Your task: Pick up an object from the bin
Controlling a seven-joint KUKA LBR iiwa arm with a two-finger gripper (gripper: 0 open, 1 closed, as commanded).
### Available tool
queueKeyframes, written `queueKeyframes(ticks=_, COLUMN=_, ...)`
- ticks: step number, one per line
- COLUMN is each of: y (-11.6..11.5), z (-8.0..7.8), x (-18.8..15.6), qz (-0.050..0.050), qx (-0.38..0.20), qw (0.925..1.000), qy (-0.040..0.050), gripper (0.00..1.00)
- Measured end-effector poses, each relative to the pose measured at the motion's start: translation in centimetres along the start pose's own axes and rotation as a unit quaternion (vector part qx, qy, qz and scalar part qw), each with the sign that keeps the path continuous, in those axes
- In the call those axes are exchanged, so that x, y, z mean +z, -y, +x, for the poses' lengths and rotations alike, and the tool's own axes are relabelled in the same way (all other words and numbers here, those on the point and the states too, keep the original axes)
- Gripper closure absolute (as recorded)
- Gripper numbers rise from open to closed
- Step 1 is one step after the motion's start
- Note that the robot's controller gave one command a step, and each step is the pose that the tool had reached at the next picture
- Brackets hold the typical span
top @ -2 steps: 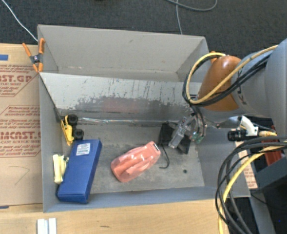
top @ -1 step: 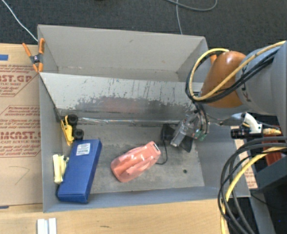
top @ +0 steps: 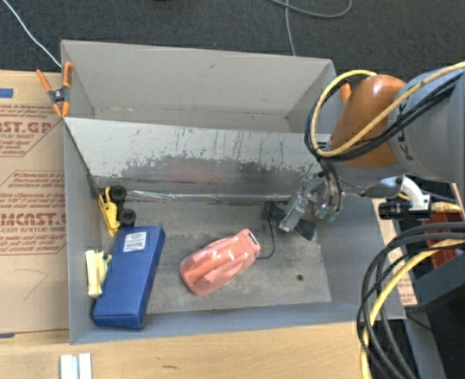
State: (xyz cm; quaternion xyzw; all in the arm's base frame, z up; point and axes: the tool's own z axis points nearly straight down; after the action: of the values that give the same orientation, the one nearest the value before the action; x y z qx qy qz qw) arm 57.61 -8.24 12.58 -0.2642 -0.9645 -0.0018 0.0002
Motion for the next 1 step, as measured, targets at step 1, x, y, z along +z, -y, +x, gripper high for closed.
queueKeyframes(ticks=1, y=-0.04, z=-0.06, x=-1.04, qz=-0.001, qx=0.0, qw=1.0, qy=0.001, gripper=1.0)
